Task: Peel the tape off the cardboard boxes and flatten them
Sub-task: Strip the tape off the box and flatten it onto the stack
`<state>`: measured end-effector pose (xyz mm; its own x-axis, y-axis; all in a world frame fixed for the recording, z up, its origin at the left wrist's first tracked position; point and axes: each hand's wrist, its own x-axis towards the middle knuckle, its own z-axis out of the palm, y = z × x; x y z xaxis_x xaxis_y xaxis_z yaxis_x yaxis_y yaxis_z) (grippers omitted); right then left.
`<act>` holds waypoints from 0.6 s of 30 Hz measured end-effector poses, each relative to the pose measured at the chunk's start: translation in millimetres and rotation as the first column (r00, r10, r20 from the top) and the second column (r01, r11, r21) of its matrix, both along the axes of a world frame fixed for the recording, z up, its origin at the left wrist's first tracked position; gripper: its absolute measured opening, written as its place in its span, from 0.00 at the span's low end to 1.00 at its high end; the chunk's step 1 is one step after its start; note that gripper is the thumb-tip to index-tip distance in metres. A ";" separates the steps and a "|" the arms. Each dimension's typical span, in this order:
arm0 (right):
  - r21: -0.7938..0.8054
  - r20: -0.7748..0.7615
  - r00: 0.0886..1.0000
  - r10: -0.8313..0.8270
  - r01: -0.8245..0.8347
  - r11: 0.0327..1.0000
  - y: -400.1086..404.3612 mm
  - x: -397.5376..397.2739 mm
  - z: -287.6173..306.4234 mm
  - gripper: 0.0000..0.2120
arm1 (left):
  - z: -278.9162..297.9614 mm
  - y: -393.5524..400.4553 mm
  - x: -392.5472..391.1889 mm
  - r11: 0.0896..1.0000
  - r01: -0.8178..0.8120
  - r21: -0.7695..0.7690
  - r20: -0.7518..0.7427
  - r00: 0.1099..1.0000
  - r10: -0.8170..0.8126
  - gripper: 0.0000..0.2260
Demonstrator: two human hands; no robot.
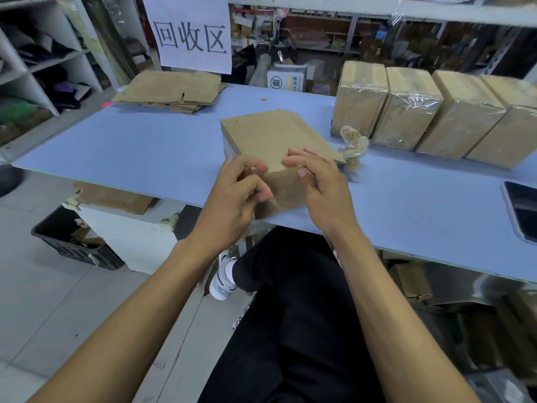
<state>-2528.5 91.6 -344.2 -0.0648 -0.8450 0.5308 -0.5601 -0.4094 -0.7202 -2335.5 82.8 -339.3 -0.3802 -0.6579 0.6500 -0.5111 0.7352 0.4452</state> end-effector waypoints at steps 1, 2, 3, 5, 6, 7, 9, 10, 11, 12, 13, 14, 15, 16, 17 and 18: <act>0.001 0.003 1.000 -0.001 0.001 1.000 -0.3 0.3 -0.2 0.18 | -0.1 1.8 5.2 1.000 0.015 0.015 0.008 1.000 -0.015 0.07; 0.000 0.008 1.000 -0.003 0.003 1.000 -0.3 1.4 -0.7 0.18 | -0.3 4.3 9.5 0.999 0.020 0.027 0.003 1.000 -0.020 0.06; -0.004 0.016 1.000 -0.008 0.008 1.000 -0.3 3.1 -1.5 0.18 | -0.7 6.9 12.7 0.999 0.014 0.031 -0.011 1.000 -0.014 0.06; -0.015 0.033 0.999 -0.022 0.023 1.000 0.0 6.1 -3.1 0.19 | -2.1 13.7 13.8 0.999 -0.005 0.044 -0.076 0.997 0.009 0.06; -0.017 0.040 0.999 -0.028 0.029 0.999 0.1 6.8 -3.7 0.19 | -3.4 17.2 12.2 0.997 -0.015 0.070 -0.131 0.991 0.024 0.06; -0.016 0.047 0.998 -0.033 0.034 0.999 0.0 7.1 -4.2 0.19 | -4.7 20.7 9.6 0.994 -0.027 0.109 -0.193 0.980 0.047 0.06; -0.009 0.068 0.997 -0.042 0.043 0.999 -0.8 7.2 -3.6 0.19 | -9.2 28.3 2.7 0.980 -0.058 0.190 -0.303 0.946 0.114 0.09; -0.001 0.082 0.995 -0.049 0.049 0.999 -1.2 7.5 -2.8 0.19 | -13.6 32.6 -1.3 0.970 -0.063 0.235 -0.351 0.925 0.145 0.10; 0.008 0.096 0.994 -0.057 0.057 0.998 -1.7 8.3 -1.9 0.19 | -18.6 36.8 -5.2 0.954 -0.057 0.295 -0.403 0.898 0.178 0.12; 0.015 0.107 0.992 -0.063 0.062 0.998 -2.3 9.0 -1.0 0.19 | -23.4 40.9 -8.9 0.930 -0.037 0.366 -0.463 0.859 0.216 0.13; 0.020 0.110 0.992 -0.065 0.064 0.998 -2.7 9.6 -0.4 0.19 | -27.6 44.5 -12.0 0.900 -0.008 0.435 -0.519 0.815 0.258 0.13; 0.023 0.107 0.992 -0.067 0.065 0.998 -2.5 10.0 -0.4 0.19 | -30.7 48.0 -15.1 0.874 0.025 0.486 -0.566 0.771 0.292 0.11; 0.020 0.102 0.992 -0.067 0.066 0.998 -2.7 10.3 -0.2 0.19 | -31.7 49.9 -18.3 0.858 0.055 0.512 -0.607 0.729 0.316 0.07; 0.016 0.098 0.993 -0.066 0.065 0.998 -2.6 10.3 -0.4 0.18 | -31.4 51.5 -22.3 0.847 0.080 0.525 -0.642 0.690 0.333 0.04; 0.012 0.101 0.993 -0.067 0.067 0.998 -2.6 10.7 -0.9 0.18 | -29.8 52.1 -27.1 0.834 0.084 0.545 -0.662 0.653 0.367 0.04; 0.007 0.111 0.991 -0.071 0.071 0.997 -2.5 11.2 -1.2 0.18 | -28.1 51.1 -32.3 0.816 0.061 0.575 -0.662 0.620 0.420 0.07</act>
